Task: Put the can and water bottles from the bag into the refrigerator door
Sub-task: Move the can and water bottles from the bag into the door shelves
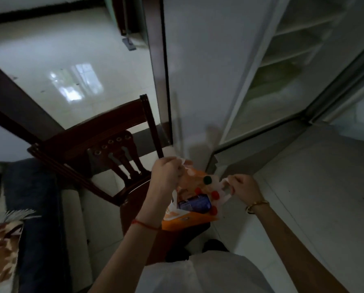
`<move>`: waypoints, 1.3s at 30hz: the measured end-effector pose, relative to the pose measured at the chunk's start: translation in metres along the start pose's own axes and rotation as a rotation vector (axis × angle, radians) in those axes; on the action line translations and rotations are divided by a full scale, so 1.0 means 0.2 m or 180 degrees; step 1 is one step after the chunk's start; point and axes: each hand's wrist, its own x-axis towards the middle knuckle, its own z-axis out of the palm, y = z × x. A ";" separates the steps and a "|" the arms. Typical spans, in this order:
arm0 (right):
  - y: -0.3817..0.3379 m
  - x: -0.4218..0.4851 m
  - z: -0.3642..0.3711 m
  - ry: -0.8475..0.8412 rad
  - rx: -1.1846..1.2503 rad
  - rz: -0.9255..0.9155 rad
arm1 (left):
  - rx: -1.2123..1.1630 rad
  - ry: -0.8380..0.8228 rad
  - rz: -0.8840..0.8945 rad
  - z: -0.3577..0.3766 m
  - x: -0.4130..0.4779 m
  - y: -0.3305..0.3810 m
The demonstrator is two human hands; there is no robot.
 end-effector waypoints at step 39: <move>1.03 0.15 -1.52 -0.1200 -0.1342 -0.1123 | -0.0076 -0.0734 0.0202 1.90 -0.33 0.11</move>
